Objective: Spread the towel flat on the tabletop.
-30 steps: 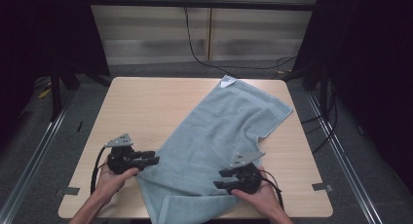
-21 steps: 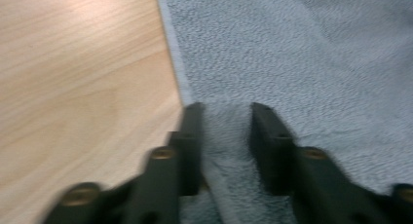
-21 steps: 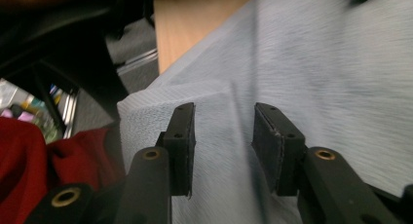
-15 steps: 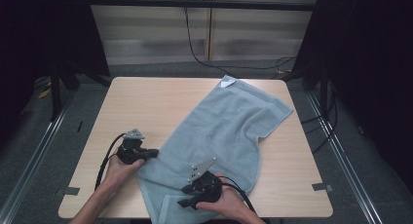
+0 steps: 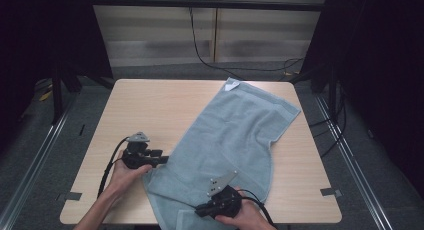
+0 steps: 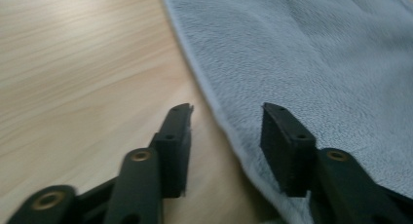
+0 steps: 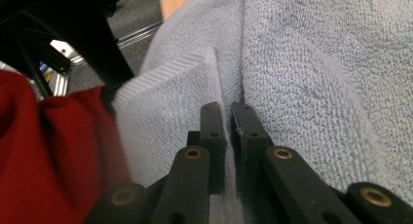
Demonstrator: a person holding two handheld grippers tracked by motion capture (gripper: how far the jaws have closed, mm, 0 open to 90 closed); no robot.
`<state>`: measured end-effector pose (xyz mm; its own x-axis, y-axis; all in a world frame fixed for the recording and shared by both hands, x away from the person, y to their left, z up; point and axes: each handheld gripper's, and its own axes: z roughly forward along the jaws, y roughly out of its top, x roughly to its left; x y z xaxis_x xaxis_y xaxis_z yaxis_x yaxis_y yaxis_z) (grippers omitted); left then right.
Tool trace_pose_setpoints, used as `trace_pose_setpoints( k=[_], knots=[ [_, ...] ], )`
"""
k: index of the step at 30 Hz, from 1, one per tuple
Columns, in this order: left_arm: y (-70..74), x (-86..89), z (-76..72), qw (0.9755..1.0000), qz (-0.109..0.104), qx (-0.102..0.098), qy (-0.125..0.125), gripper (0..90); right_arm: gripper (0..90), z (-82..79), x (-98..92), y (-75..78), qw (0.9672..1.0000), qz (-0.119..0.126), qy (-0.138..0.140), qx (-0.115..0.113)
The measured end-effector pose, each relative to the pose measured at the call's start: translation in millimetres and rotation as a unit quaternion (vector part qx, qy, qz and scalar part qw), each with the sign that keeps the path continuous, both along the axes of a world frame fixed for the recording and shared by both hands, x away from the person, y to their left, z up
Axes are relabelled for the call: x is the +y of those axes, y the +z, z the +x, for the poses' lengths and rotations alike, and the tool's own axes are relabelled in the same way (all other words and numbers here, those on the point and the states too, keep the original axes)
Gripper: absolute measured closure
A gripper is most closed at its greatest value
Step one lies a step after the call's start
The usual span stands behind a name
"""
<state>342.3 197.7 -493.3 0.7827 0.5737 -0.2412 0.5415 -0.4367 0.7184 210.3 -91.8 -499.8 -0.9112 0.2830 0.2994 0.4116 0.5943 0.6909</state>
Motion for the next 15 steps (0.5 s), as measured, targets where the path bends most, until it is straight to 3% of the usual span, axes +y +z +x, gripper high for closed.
trace_pose_setpoints(
  k=[3, 5, 6, 7, 8, 9, 12, 15],
  knots=[
    [-3.4, -15.2, -4.7, 0.9994, 0.012, 0.005, -0.032, 44.6, 85.6, -8.1, -11.5, 3.6, 0.9999, 0.009, -0.004, 0.004],
    [-5.7, -23.2, -7.0, 0.9990, 0.025, 0.007, -0.035, 44.1, 85.9, -12.8, -21.2, 6.0, 0.9999, 0.012, -0.010, 0.008],
    [-6.6, -25.1, -7.3, 0.9990, 0.016, 0.010, -0.040, 44.5, 85.9, -15.1, -26.7, 6.8, 0.9998, 0.012, -0.015, 0.007],
    [-6.0, -26.8, -7.8, 0.9988, 0.018, 0.015, -0.044, 47.0, 85.9, -15.7, -29.9, 6.8, 0.9998, 0.013, -0.017, 0.005],
    [-5.8, -29.8, -10.0, 0.9984, 0.027, 0.004, -0.049, 53.4, 85.9, -16.9, -33.7, 7.4, 0.9996, 0.013, -0.023, 0.004],
    [-6.1, -32.2, -11.9, 0.9980, 0.032, -0.006, -0.055, 61.8, 85.9, -18.2, -37.5, 8.4, 0.9995, 0.016, -0.027, 0.004],
    [-6.6, -37.1, -15.3, 0.9963, 0.037, -0.010, -0.077, 85.5, 85.8, -20.2, -43.1, 13.0, 0.9992, 0.019, -0.036, -0.002],
    [-5.0, -36.6, -16.5, 0.9966, 0.044, -0.015, -0.068, 88.0, 85.5, -21.1, -45.9, 16.5, 0.9988, 0.026, -0.040, -0.008]
  ],
)
